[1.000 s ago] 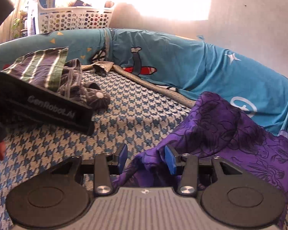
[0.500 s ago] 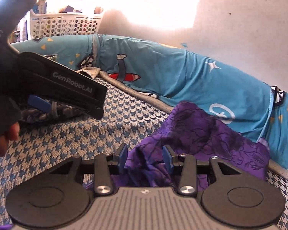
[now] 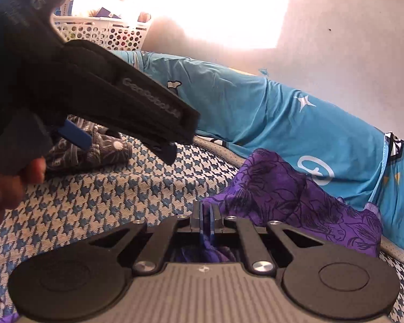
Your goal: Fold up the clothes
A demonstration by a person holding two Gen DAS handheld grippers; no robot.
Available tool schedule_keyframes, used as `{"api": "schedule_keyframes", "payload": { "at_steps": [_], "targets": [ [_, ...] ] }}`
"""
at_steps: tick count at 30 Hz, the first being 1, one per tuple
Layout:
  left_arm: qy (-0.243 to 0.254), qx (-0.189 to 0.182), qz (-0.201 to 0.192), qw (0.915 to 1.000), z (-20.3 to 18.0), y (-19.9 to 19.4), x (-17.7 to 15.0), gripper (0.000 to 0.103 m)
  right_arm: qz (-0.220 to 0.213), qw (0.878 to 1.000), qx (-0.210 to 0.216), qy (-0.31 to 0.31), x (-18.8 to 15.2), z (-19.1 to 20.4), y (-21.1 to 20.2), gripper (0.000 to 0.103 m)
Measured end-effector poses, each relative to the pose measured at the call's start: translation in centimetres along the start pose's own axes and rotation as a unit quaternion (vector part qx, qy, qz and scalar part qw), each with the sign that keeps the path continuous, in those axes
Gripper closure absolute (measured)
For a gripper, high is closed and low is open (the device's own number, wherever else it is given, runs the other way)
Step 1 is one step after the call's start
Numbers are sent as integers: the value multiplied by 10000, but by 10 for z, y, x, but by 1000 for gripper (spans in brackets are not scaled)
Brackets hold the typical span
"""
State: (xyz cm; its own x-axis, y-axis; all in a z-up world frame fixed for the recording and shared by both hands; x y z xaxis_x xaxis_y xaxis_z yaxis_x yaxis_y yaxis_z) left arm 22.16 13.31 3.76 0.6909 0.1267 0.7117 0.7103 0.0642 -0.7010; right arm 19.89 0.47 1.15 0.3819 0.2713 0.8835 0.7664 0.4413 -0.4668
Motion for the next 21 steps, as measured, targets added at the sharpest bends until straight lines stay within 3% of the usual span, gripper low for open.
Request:
{"api": "schedule_keyframes", "payload": {
  "at_steps": [4, 11, 18, 21],
  "targets": [
    [192, -195, 8, 9996, -13, 9, 7, 0, 215, 9997, 84, -11, -13, 5, 11, 97],
    [521, -296, 112, 9981, -32, 34, 15, 0, 179, 9989, 294, -309, -18, 15, -3, 92],
    [782, -393, 61, 9961, -48, 57, 31, 0, 190, 9993, 265, -163, -16, -6, -29, 92],
    [855, -248, 58, 9960, -55, 69, 36, 0, 120, 9998, 133, -19, -14, -21, -39, 91]
  ]
}}
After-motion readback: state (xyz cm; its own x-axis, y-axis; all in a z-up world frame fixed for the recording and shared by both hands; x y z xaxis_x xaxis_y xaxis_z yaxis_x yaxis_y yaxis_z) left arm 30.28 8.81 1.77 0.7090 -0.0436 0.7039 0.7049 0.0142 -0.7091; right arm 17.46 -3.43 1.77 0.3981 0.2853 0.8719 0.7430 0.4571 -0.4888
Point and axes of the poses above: each gripper's, at about its wrist camera, not at the fingertips, and y roughly the way its jaws point, z to its left, x to its top, the point moved 4 cm from there along y, roughly the way its jaws point, and after that the axes turned 13 degrees about y, right-handed, at the moved point
